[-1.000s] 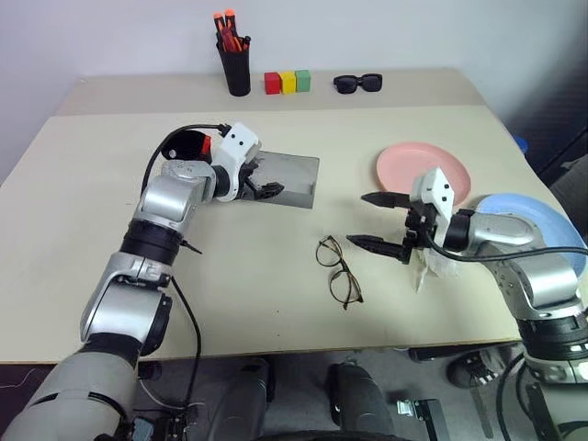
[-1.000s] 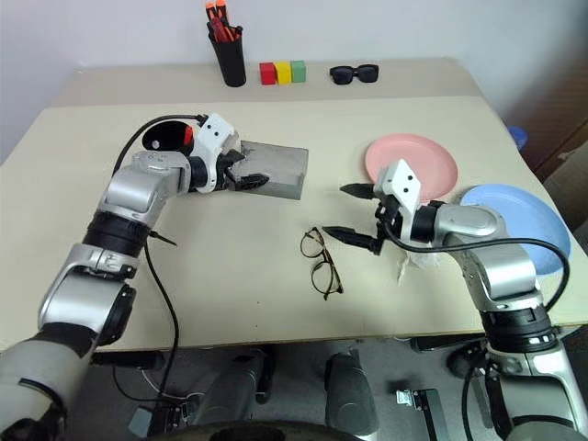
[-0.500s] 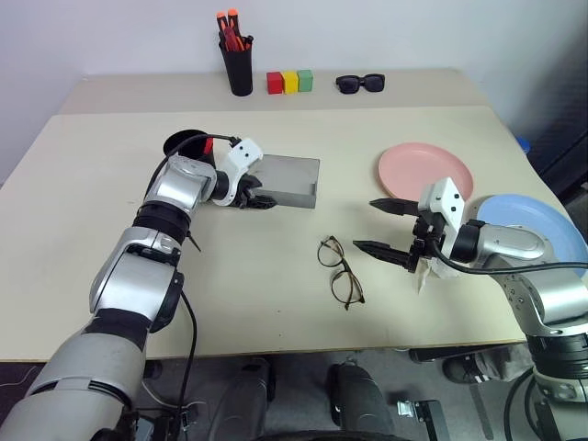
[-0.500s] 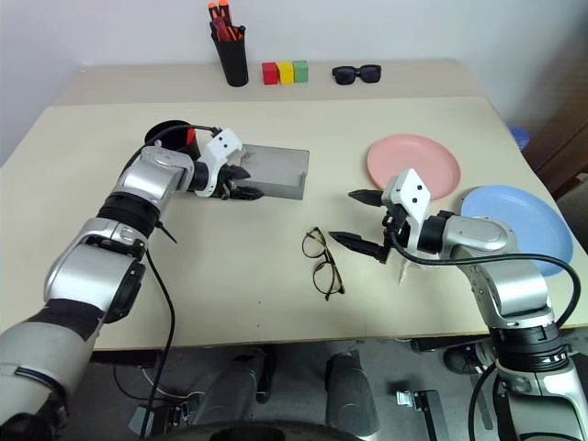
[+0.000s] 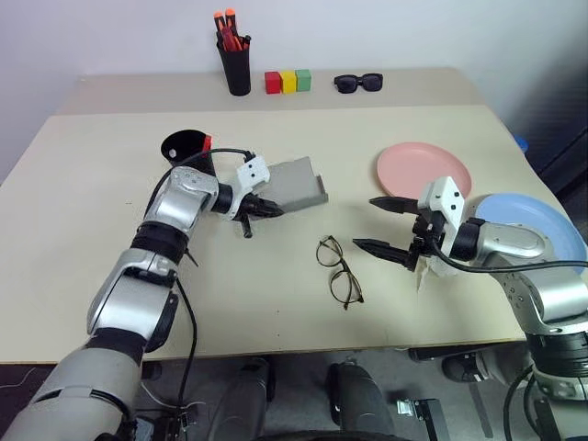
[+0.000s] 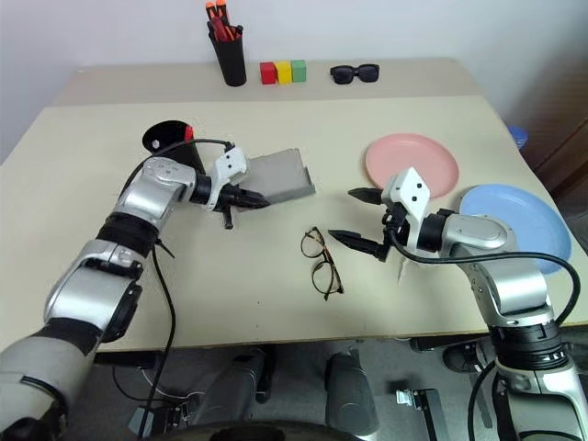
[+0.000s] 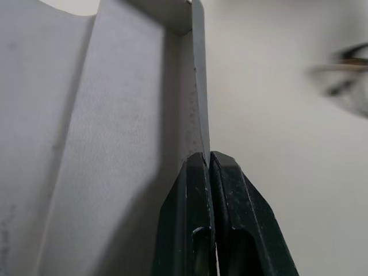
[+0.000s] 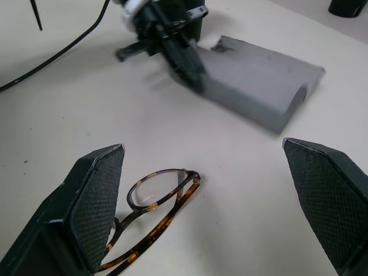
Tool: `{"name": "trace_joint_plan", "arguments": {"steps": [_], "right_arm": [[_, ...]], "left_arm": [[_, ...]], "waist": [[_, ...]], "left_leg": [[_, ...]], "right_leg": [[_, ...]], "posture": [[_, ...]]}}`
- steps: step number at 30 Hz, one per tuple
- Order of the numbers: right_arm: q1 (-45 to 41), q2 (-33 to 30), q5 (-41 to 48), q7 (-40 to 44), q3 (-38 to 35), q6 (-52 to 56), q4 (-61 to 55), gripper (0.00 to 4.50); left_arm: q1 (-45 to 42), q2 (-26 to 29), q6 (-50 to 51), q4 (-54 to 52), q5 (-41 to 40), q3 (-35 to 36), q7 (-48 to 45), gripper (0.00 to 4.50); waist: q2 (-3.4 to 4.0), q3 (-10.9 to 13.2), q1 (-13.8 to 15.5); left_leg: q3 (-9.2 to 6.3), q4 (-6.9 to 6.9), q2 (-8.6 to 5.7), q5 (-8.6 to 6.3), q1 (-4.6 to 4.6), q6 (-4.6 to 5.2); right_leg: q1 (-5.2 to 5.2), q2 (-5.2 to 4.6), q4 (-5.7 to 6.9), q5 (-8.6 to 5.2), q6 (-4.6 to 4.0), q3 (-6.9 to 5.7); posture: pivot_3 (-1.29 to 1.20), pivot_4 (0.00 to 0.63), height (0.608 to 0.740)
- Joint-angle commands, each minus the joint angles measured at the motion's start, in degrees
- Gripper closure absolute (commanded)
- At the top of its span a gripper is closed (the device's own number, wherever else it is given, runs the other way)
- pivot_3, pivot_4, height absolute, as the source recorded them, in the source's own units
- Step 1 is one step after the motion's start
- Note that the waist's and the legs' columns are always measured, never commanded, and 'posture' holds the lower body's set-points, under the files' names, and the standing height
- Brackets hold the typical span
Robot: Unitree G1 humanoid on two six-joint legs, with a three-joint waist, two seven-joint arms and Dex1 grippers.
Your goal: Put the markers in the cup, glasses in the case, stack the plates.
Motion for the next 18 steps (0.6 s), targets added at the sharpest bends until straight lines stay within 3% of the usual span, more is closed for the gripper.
{"name": "trace_joint_plan", "arguments": {"steps": [1,5,14,16,18], "right_arm": [[-1.22,-1.11,0.69,1.22,-0.76,-0.19,-1.10,0.00],[-0.93,-1.56,1.78,2.23,-0.35,2.33,-1.86,0.00],[-0.15,-0.33,5.96,-0.04,-0.81,10.85,-4.28,0.00],[-0.17,-0.08,6.23,-1.38,-0.70,12.62,-4.16,0.00],[-0.05,-0.17,5.43,-2.63,0.03,13.69,-4.02,0.00]], "left_arm": [[2.53,3.85,1.86,-10.75,-2.13,-0.38,-6.43,4.41],[5.84,7.38,4.44,-17.55,-1.27,-1.72,-8.36,4.41],[6.59,6.99,8.38,-19.83,-1.98,-2.33,-7.98,4.41],[5.86,6.03,9.69,-19.24,-2.13,-2.24,-7.38,3.89],[5.31,5.20,9.67,-18.66,-1.66,-2.18,-6.27,3.09]], "waist": [[0.01,0.00,-0.01],[0.01,0.00,0.03],[0.02,0.00,0.13],[0.01,0.00,0.12],[0.01,0.00,0.14]], "left_leg": [[0.00,0.00,0.00,0.00,0.00,0.00],[0.01,0.00,0.05,0.00,0.01,0.00],[0.01,0.07,0.19,-0.02,0.00,0.04],[0.02,0.07,0.20,-0.03,0.00,0.05],[0.02,0.07,0.20,-0.03,0.00,0.05]], "right_leg": [[0.00,0.00,0.00,0.00,0.00,0.00],[0.00,0.00,0.00,0.00,-0.01,0.01],[0.04,-0.01,-0.02,-0.01,-0.02,0.00],[0.04,-0.01,-0.01,-0.01,-0.01,0.00],[0.04,-0.01,-0.02,-0.01,-0.01,0.00]], "posture": [[0.00,0.150,0.740],[0.00,0.150,0.740],[0.00,0.150,0.740],[0.00,0.150,0.740],[0.00,0.150,0.740]]}}
